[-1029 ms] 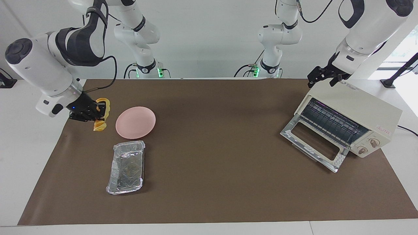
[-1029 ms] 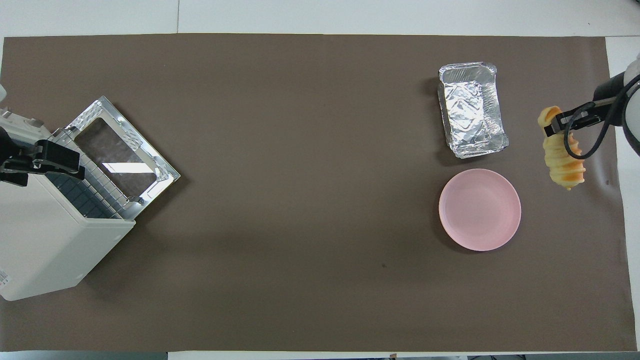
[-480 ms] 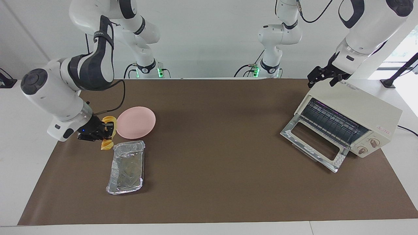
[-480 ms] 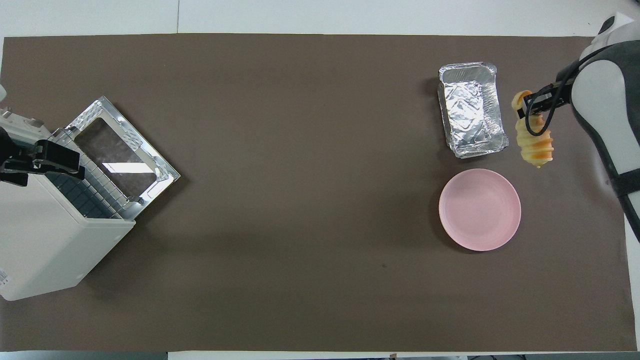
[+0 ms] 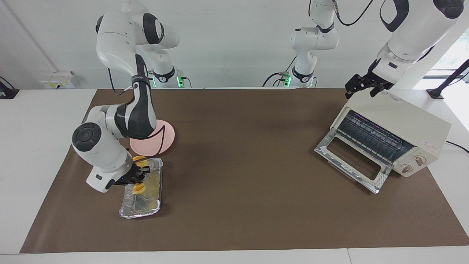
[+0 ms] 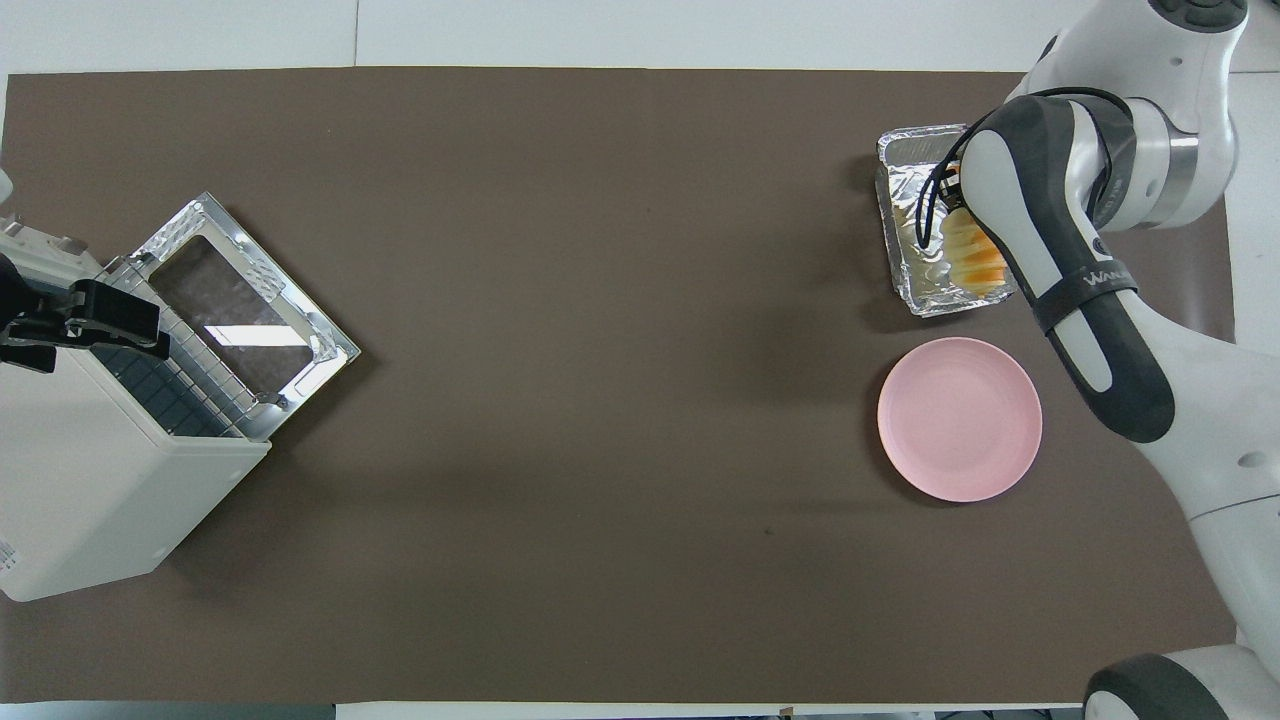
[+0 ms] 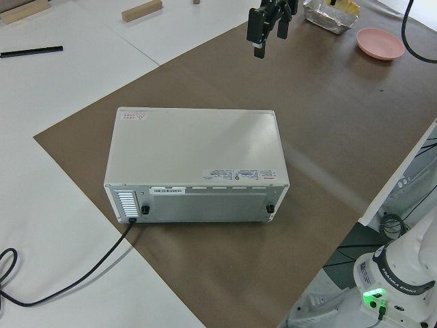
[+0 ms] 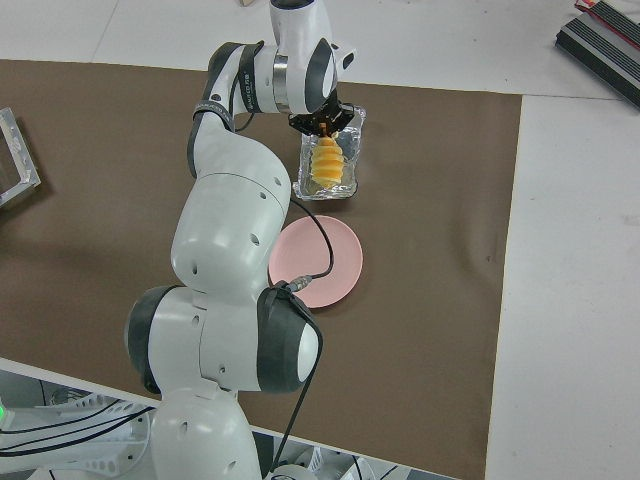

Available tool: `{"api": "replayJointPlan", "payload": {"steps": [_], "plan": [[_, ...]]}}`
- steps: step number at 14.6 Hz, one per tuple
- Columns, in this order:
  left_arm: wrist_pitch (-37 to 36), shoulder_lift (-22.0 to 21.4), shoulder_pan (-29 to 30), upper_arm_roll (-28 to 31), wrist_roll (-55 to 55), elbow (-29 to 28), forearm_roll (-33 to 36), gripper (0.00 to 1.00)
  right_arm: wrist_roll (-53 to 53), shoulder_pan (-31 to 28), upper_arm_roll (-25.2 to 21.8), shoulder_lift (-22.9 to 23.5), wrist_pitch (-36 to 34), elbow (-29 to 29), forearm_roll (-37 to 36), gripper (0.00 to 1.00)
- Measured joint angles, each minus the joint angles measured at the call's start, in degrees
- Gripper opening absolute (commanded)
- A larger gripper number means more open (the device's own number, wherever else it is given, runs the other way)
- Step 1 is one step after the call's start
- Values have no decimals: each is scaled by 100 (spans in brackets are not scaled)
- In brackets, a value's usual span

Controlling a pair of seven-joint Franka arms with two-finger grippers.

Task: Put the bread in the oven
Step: 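Lower the bread into the foil tray and open the right gripper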

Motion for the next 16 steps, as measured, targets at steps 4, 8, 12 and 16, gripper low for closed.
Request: {"api": "replayJointPlan", "payload": {"steps": [4, 8, 12, 16], "plan": [[0, 0, 0, 0, 0, 0, 0, 100, 3, -19, -71, 378, 10, 496, -29, 0], [0, 0, 0, 0, 0, 0, 0, 100, 3, 77, -64, 514, 155, 559, -86, 0], [0, 0, 0, 0, 0, 0, 0, 100, 8, 150, -64, 572, 493, 449, -155, 0], [0, 0, 0, 0, 0, 0, 0, 100, 31, 142, -66, 577, 534, 262, -157, 100]]}}
